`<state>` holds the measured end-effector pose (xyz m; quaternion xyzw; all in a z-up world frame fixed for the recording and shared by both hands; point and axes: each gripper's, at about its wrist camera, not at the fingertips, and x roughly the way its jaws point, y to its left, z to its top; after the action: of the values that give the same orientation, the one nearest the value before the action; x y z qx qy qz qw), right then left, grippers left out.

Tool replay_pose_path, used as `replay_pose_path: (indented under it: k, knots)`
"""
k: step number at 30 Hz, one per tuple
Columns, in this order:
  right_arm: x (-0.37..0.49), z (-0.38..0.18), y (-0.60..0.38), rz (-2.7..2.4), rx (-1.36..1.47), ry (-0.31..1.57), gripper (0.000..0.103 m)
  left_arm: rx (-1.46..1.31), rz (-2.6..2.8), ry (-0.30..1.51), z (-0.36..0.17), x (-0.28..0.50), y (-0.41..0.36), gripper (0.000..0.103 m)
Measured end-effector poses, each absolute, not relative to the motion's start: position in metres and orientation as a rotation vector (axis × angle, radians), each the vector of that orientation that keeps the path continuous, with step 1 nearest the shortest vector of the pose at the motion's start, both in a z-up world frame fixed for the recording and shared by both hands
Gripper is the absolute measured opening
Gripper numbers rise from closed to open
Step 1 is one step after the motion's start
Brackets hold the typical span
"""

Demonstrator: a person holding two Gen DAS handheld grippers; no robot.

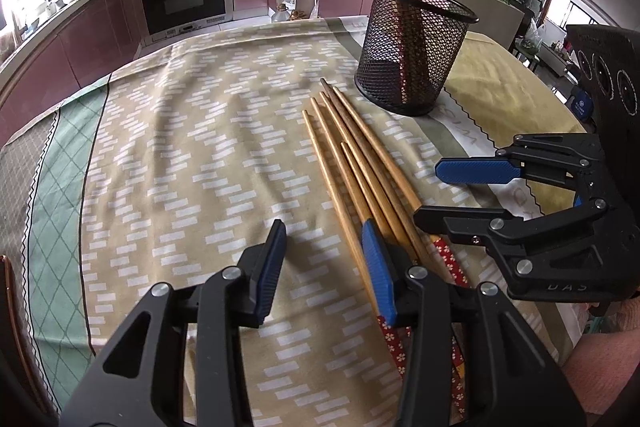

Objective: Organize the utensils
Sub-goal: 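Move both grippers back over the remaining chopsticks on the cloth, then close the left gripper on a chopstick while the right gripper grasps another chopstick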

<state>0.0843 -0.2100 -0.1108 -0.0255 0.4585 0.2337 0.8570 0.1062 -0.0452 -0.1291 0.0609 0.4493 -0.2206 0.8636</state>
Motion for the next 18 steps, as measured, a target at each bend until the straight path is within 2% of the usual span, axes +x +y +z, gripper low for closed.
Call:
replay_pose_path:
  k: [6, 11, 18]
  knots:
    - [0.085, -0.111, -0.209, 0.486, -0.071, 0.964, 0.039, 0.149, -0.458, 0.942, -0.13, 0.107, -0.046, 0.037]
    - [0.084, -0.11, -0.214, 0.473, -0.075, 0.971, 0.031, 0.14, -0.459, 0.952, -0.13, 0.111, -0.039, 0.023]
    - [0.093, -0.11, -0.211, 0.458, -0.086, 0.975, 0.03, 0.128, -0.442, 0.965, -0.129, 0.121, -0.038, 0.022]
